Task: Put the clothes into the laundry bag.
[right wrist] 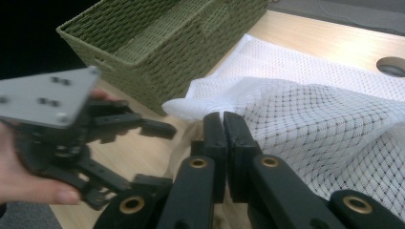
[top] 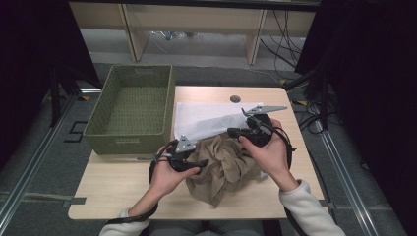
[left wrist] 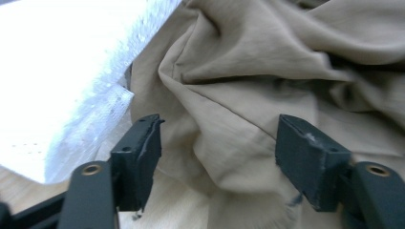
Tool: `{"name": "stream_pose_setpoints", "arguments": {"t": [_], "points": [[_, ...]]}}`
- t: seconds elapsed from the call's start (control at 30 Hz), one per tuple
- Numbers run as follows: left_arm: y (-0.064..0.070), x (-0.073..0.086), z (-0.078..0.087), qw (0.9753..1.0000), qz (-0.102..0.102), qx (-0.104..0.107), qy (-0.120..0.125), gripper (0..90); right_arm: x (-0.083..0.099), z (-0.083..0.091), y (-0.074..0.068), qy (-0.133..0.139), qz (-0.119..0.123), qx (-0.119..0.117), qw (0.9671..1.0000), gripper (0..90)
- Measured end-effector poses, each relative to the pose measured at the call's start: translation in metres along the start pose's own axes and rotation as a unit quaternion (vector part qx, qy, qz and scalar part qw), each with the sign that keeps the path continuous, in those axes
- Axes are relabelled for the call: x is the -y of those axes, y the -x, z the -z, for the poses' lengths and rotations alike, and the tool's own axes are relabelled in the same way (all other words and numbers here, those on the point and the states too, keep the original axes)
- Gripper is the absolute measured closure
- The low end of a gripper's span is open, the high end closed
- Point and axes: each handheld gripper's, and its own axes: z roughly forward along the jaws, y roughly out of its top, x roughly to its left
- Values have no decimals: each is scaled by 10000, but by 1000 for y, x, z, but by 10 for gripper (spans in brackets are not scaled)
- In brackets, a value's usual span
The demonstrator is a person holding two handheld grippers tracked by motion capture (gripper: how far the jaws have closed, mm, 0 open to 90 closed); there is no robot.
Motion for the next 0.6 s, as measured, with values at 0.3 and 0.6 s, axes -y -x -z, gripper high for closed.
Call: {"name": "stream_pose_setpoints", "arguments": {"t": [0.3,0.6], "points": [[5,-1,-40,9991,-95,227,-342,515,2,-4,-1,-98,-70,7,9999,899],[12,-6,-50,9993,-42,294,-229,844,2,-7,-8,-158,-25,-89,9998,899]]}}
